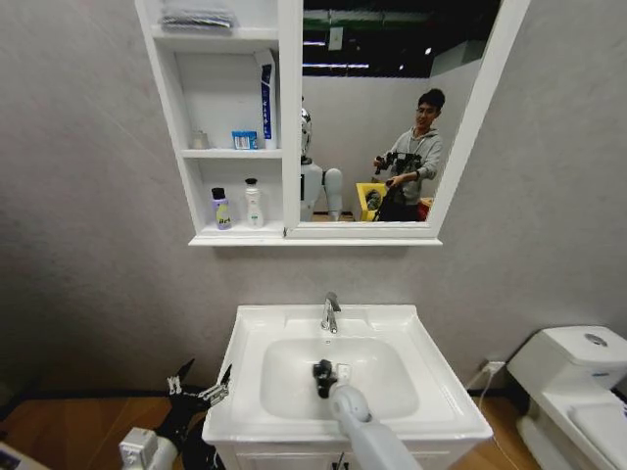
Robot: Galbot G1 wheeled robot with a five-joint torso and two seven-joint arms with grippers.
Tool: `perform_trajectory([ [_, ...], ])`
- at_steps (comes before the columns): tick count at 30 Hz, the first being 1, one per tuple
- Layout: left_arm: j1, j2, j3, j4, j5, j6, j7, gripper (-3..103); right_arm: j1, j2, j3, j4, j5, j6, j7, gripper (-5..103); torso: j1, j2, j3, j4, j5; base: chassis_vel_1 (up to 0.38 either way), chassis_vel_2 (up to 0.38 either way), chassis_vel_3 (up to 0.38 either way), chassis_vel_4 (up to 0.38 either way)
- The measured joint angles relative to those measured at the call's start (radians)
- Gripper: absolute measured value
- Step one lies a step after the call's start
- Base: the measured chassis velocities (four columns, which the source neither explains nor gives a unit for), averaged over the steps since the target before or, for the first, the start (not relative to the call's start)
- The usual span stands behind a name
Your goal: Move facial cleanser and shampoo from washbasin to cabinet, then wipe washbasin with towel.
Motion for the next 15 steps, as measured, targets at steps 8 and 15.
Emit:
perform_trajectory([
  [8, 0.000, 0.000, 0.000, 0.000, 0.000, 0.000, 0.000, 100, 0.025, -0.016, 0.004, -0.005, 0.079, -0.022, 0.002, 8, 0.000, 0.000, 0.000, -0.0003, -0.0005, 0.000, 0.000, 0.000, 0.000],
  [15, 0.000, 0.000, 0.000, 0.000, 0.000, 0.000, 0.000, 100, 0.075, 0.118, -0.120, -0.038, 0.196, -0.036, 0.014, 8, 0.000, 0.000, 0.000, 0.0001, -0.0002, 0.000, 0.000, 0.000, 0.000],
])
